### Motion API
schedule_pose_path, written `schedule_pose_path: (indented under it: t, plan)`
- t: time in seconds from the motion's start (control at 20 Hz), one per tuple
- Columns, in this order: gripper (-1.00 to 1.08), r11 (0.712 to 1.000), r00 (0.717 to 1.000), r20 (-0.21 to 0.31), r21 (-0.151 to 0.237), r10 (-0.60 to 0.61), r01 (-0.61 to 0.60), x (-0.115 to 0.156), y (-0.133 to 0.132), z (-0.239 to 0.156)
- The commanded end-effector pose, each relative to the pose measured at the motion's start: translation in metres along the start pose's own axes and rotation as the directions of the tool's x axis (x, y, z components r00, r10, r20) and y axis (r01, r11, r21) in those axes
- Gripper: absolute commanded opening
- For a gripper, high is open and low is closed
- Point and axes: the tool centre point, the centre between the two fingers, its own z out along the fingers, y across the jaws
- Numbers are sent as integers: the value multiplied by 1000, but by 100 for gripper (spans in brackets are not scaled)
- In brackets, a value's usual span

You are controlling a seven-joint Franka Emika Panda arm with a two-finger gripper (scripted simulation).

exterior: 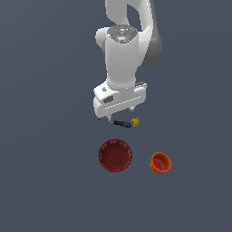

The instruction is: Pick up a designated object from a clutter of objects.

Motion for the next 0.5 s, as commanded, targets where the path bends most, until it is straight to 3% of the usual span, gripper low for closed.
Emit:
schedule_pose_path:
  t: [0.0, 0.45]
  plan:
    - [100, 998, 998, 2, -2, -63, 63, -6, 1, 14]
    - [100, 959, 959, 11, -5, -282, 282, -30, 1, 60]
